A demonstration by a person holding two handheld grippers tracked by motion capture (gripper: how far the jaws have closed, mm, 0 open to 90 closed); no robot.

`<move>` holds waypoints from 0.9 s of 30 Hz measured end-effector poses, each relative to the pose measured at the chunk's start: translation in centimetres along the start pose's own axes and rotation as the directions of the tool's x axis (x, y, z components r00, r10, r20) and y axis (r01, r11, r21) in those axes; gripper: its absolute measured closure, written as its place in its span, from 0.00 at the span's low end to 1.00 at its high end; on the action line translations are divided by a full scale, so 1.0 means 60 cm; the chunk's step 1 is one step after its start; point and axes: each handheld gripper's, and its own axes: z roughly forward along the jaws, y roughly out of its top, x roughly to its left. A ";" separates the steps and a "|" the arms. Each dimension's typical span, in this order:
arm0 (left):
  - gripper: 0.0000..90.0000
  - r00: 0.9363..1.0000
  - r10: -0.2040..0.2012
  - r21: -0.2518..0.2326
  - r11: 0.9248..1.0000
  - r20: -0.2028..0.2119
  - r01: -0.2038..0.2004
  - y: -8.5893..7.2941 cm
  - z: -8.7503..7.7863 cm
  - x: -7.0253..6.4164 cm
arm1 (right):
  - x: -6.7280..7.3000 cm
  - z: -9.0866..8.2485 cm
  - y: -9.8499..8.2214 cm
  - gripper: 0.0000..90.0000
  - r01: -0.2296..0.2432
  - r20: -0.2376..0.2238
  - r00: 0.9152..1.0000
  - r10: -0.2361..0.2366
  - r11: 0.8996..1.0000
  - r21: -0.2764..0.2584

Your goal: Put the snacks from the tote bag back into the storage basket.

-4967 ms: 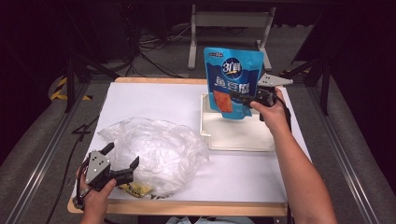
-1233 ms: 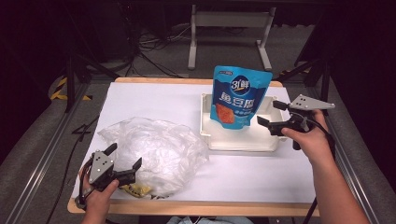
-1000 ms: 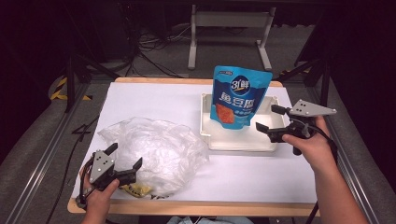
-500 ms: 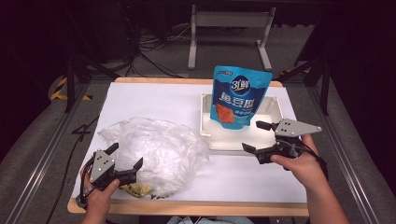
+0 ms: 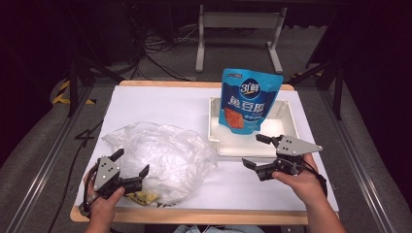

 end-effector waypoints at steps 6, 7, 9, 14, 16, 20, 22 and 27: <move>0.04 1.000 0.000 -0.006 1.000 0.002 0.000 0.001 -0.001 0.000 | 0.004 0.009 -0.026 0.12 -0.002 0.014 1.000 0.002 1.000 -0.026; 0.04 1.000 -0.001 -0.006 1.000 0.003 0.001 0.001 -0.001 0.000 | 0.003 0.011 -0.031 0.12 -0.006 0.012 1.000 0.006 0.999 -0.034; 0.04 1.000 0.000 -0.007 1.000 0.004 0.000 0.001 0.000 0.000 | 0.002 0.013 -0.039 0.12 -0.006 0.019 1.000 0.007 0.999 -0.050; 0.04 1.000 0.000 -0.005 1.000 0.005 0.000 0.000 0.001 0.001 | -0.003 0.016 -0.051 0.12 0.003 0.032 0.999 0.000 0.996 -0.091; 0.04 1.000 -0.002 -0.004 1.000 0.004 0.002 -0.001 0.002 0.002 | -0.006 0.022 -0.063 0.12 -0.010 0.026 1.000 0.013 0.995 -0.100; 0.03 1.000 -0.001 -0.002 1.000 0.008 0.001 0.000 0.004 0.002 | -0.007 0.027 -0.076 0.12 -0.005 0.039 0.999 0.009 0.996 -0.089; 0.03 1.000 0.002 0.003 1.000 0.010 -0.002 0.000 0.004 0.002 | -0.007 0.034 -0.091 0.13 -0.013 0.045 0.999 0.016 0.997 -0.072; 0.03 1.000 0.000 0.003 1.000 0.014 0.000 -0.001 0.005 0.002 | -0.006 0.042 -0.104 0.13 -0.027 0.047 0.998 0.029 0.998 -0.048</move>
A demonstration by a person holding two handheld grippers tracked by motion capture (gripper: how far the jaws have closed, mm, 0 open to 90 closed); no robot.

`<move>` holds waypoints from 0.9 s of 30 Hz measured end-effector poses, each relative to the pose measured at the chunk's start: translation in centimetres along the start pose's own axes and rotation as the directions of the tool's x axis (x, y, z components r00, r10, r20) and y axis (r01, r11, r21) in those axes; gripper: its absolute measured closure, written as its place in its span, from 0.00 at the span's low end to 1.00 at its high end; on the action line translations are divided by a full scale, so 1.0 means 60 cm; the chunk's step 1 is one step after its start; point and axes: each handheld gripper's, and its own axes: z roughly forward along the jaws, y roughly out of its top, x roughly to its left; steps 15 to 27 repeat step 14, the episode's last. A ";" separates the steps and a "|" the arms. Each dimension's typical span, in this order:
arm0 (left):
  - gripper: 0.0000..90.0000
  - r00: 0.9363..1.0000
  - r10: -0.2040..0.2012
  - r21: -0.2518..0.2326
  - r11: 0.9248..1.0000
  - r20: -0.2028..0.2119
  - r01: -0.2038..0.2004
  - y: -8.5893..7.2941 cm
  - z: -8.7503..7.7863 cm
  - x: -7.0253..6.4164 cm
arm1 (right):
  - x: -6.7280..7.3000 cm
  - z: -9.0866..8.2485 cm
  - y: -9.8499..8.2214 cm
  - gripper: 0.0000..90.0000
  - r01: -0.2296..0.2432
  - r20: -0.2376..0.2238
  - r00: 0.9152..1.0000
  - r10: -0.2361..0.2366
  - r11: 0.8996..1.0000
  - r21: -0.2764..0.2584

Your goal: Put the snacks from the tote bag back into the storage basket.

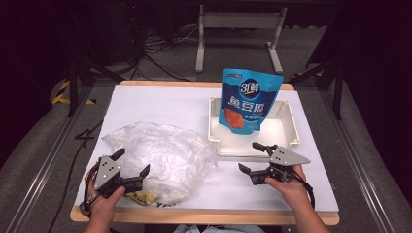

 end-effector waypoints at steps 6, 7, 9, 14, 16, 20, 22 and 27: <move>0.03 1.000 0.001 -0.003 1.000 0.007 -0.001 -0.001 0.002 0.000 | 0.004 0.007 -0.003 0.13 0.015 -0.011 1.000 -0.015 1.000 0.013; 0.03 1.000 0.001 -0.002 1.000 0.009 -0.001 -0.002 0.002 0.000 | 0.004 0.007 -0.002 0.13 0.015 -0.012 1.000 -0.014 1.000 0.010; 0.03 1.000 0.000 -0.005 1.000 0.010 0.000 -0.002 0.002 -0.001 | 0.004 0.006 -0.002 0.13 0.018 -0.008 1.000 -0.018 1.000 0.006; 0.03 1.000 -0.005 -0.008 1.000 0.014 0.005 -0.003 0.002 -0.001 | 0.003 0.004 0.001 0.13 0.021 0.000 1.000 -0.021 1.000 -0.003; 0.03 1.000 -0.005 -0.008 1.000 0.014 0.005 -0.003 0.002 -0.001 | 0.003 0.004 0.001 0.13 0.021 0.000 1.000 -0.021 1.000 -0.003; 0.03 1.000 -0.005 -0.008 1.000 0.014 0.005 -0.003 0.002 -0.001 | 0.003 0.004 0.001 0.13 0.021 0.000 1.000 -0.021 1.000 -0.003; 0.03 1.000 -0.005 -0.008 1.000 0.014 0.005 -0.003 0.002 -0.001 | 0.003 0.004 0.001 0.13 0.021 0.000 1.000 -0.021 1.000 -0.003; 0.03 1.000 -0.005 -0.008 1.000 0.014 0.005 -0.003 0.002 -0.001 | 0.003 0.004 0.001 0.13 0.021 0.000 1.000 -0.021 1.000 -0.003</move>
